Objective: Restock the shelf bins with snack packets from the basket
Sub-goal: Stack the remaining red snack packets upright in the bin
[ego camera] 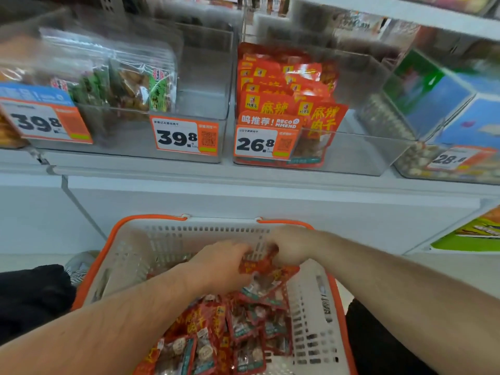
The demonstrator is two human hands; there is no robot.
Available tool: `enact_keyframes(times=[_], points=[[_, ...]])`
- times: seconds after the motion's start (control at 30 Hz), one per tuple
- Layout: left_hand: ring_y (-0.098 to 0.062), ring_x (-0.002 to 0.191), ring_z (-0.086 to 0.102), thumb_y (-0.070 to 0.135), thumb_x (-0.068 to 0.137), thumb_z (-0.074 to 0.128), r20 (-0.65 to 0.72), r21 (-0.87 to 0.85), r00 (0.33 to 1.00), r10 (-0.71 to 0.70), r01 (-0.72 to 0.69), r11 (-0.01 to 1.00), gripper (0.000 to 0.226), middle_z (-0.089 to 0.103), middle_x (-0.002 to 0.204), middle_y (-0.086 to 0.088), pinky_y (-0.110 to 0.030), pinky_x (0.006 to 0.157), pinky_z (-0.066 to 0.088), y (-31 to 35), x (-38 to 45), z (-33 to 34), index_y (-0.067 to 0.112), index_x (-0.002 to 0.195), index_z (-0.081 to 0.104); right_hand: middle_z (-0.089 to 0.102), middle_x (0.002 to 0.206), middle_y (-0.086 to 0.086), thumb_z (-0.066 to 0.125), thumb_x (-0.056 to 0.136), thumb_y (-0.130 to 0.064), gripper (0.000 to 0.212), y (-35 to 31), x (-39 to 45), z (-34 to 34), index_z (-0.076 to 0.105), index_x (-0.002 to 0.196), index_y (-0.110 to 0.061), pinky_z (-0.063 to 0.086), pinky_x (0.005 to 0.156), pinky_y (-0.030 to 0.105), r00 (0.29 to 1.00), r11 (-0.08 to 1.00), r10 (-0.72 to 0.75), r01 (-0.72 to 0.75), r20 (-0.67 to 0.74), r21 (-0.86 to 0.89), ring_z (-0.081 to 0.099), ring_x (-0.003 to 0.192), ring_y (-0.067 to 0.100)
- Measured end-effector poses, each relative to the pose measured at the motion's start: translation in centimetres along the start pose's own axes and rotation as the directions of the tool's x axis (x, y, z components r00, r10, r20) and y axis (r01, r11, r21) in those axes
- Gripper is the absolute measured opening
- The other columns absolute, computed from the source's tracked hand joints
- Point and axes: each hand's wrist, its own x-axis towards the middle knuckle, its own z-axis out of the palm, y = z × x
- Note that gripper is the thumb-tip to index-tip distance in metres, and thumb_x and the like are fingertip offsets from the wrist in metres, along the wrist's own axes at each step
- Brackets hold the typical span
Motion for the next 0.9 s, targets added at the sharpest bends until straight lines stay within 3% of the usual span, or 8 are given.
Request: enact_keyframes(times=[0.1,0.23,0.37,0.47,0.57,0.67,0.83,0.9], points=[[-0.012,0.092,0.063,0.038,0.080,0.069,-0.066,-0.268,0.998,-0.005,-0.013,0.963,0.036,0.067,0.104,0.009,-0.033,0.082,0.052,0.7,-0.4,-0.8,0.031,0.114,0.059,0.056,0.079,-0.009,0.067,0.087,-0.020,0.011,-1.0,-2.5,-4.3,0.063,0.080,-0.027,0.040,0.061,0.028,0.992,0.991,-0.103,0.109,-0.078,0.073,0.051,0.070,0.009],[0.002,0.065,0.057,0.026,0.078,0.074,-0.241,-0.450,0.968,-0.066,-0.051,0.892,0.015,0.063,0.074,0.007,-0.018,0.060,0.042,1.6,-0.4,-2.2,0.025,0.083,0.061,0.061,0.099,-0.002,0.069,0.088,-0.023,0.018,-1.8,-4.8,-7.1,0.067,0.105,-0.017,0.046,0.079,0.030,0.965,0.979,-0.107,0.144,-0.239,0.142,0.056,0.092,0.017],[-0.001,0.072,0.067,0.018,0.078,0.079,-0.335,-0.741,0.912,-0.235,-0.101,0.664,0.015,0.074,0.077,0.010,-0.022,0.069,0.051,2.3,-0.5,-4.4,0.028,0.085,0.070,0.063,0.097,-0.006,0.074,0.082,-0.033,0.026,-1.9,-7.2,-7.7,0.063,0.105,-0.024,0.048,0.080,0.027,0.812,0.929,0.109,0.123,-0.573,0.350,0.061,0.092,0.014],[-0.009,0.074,0.071,0.011,0.081,0.077,-0.378,-0.872,0.869,-0.318,-0.219,0.438,0.014,0.076,0.079,0.004,-0.027,0.071,0.052,3.5,-0.8,-6.6,0.021,0.089,0.071,0.065,0.089,-0.009,0.076,0.081,-0.034,0.022,-1.5,-8.8,-8.0,0.065,0.097,-0.023,0.049,0.073,0.028,0.747,0.711,0.319,0.218,-0.583,0.668,0.062,0.079,0.007],[-0.023,0.079,0.073,0.015,0.081,0.076,-0.388,-0.908,0.865,-0.317,-0.301,0.290,0.012,0.076,0.085,-0.009,-0.036,0.074,0.056,5.1,-1.2,-8.5,0.016,0.093,0.074,0.059,0.070,-0.006,0.068,0.091,-0.026,0.015,-0.8,-10.1,-8.2,0.070,0.096,-0.011,0.029,0.048,0.024,0.858,0.447,0.228,0.327,-0.459,0.833,0.037,0.049,0.009],[-0.028,0.084,0.072,0.025,0.070,0.077,-0.393,-0.916,0.885,-0.250,-0.353,0.192,0.031,0.075,0.092,-0.012,-0.039,0.076,0.057,7.0,-1.4,-10.4,0.014,0.098,0.074,0.050,0.068,0.000,0.065,0.094,-0.021,0.026,0.1,-10.7,-8.6,0.067,0.111,-0.001,0.022,0.047,0.021,0.893,0.319,0.128,0.374,-0.430,0.871,0.027,0.050,0.010],[-0.009,0.074,0.070,0.031,0.090,0.066,-0.432,-0.863,0.878,-0.206,-0.336,0.378,0.013,0.074,0.079,0.009,-0.018,0.060,0.051,10.2,-0.6,-14.6,0.020,0.088,0.073,0.067,0.108,0.017,0.092,0.051,-0.043,0.075,1.3,-10.3,-9.9,0.068,0.111,-0.005,0.022,0.067,0.030,0.918,0.043,0.110,0.378,-0.381,0.925,0.037,0.089,0.026],[-0.008,0.079,0.066,0.037,0.093,0.060,-0.576,-0.736,0.786,-0.226,-0.377,0.563,0.021,0.071,0.078,0.012,-0.021,0.067,0.050,10.3,0.5,-16.9,0.022,0.082,0.070,0.063,0.091,0.015,0.088,0.053,-0.038,0.054,2.0,-11.3,-11.5,0.074,0.096,-0.009,0.027,0.057,0.024,0.924,-0.083,0.158,0.363,-0.347,0.928,0.037,0.070,0.022]])
